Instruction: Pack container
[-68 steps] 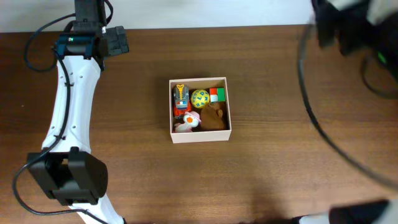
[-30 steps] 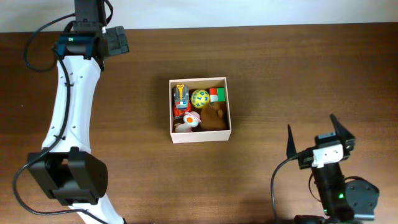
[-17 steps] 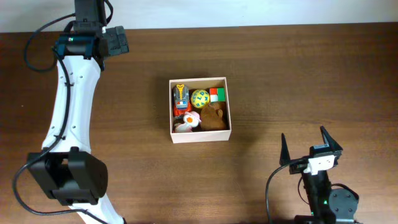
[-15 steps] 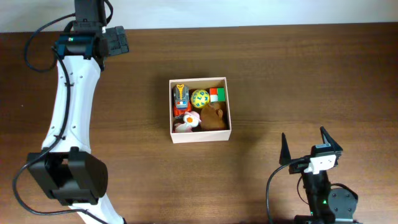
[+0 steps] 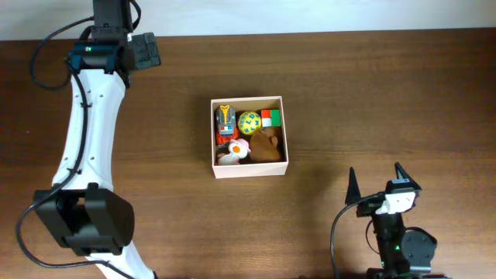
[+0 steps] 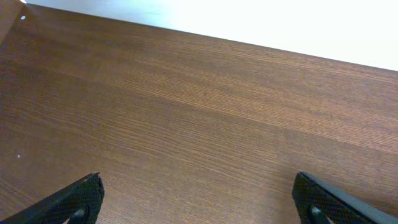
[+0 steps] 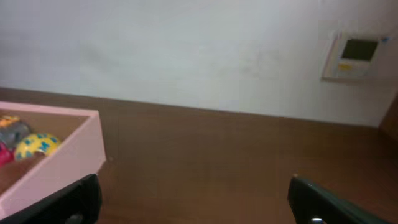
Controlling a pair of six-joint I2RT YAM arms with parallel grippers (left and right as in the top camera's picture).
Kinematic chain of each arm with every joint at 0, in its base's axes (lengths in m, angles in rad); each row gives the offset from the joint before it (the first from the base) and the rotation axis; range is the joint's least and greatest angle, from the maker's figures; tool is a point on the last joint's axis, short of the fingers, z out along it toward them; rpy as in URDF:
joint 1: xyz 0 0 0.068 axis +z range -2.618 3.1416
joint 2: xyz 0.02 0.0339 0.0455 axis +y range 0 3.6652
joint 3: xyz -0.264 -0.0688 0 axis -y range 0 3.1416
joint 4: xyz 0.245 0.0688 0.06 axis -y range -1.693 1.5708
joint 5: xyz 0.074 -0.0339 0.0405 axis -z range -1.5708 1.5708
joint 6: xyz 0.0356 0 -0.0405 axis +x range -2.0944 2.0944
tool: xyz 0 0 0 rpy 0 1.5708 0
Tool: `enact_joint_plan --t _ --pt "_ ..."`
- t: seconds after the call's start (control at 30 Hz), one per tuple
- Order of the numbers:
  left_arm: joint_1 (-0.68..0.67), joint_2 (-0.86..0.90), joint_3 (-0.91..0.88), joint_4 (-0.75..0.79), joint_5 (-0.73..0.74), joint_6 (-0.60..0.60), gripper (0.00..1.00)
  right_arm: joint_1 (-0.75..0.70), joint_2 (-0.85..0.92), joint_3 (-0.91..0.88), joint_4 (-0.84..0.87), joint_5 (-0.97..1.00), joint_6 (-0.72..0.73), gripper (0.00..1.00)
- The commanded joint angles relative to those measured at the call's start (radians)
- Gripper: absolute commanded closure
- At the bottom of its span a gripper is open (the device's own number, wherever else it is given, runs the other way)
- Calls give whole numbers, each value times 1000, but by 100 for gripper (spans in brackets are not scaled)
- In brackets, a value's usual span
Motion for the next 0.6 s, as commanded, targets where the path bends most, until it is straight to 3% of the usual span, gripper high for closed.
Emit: enact_joint_plan --t 0.0,0.57 --pt "-1 -4 6 -2 -7 -12 1 -7 -11 -13 12 63 12 1" --pt "-1 -4 6 -2 -7 -12 1 67 -11 -13 17 148 67 1"
